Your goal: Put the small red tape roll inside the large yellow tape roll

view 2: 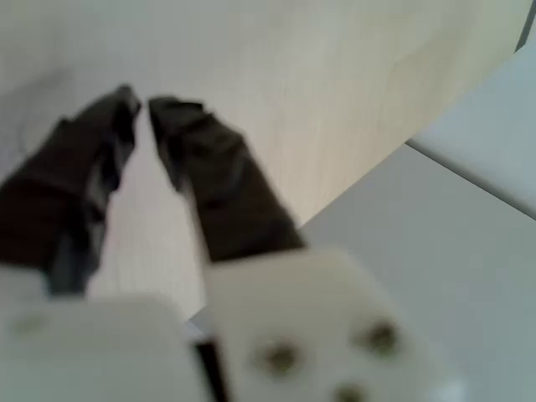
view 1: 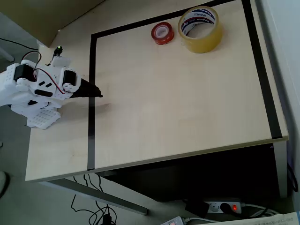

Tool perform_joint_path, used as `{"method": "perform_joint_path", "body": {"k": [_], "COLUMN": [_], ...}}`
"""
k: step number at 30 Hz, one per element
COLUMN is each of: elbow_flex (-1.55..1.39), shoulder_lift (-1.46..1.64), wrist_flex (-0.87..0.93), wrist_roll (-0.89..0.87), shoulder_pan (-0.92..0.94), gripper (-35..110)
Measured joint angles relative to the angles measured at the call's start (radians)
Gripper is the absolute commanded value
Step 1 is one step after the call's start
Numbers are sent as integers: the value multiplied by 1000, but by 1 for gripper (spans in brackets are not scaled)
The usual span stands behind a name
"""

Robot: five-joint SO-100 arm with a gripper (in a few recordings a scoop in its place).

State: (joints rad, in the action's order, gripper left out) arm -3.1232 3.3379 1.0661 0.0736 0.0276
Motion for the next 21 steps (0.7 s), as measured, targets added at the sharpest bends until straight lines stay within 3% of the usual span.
{"method": "perform_joint_path", "body": {"k": [7, 16, 21], "elbow_flex": [218, 557, 793], "shoulder_lift": [-87, -399, -675], "wrist_flex": [77, 120, 120], "wrist_roll": [170, 218, 273], "shoulder_pan": [337, 341, 236], "gripper": [0, 0, 0]}}
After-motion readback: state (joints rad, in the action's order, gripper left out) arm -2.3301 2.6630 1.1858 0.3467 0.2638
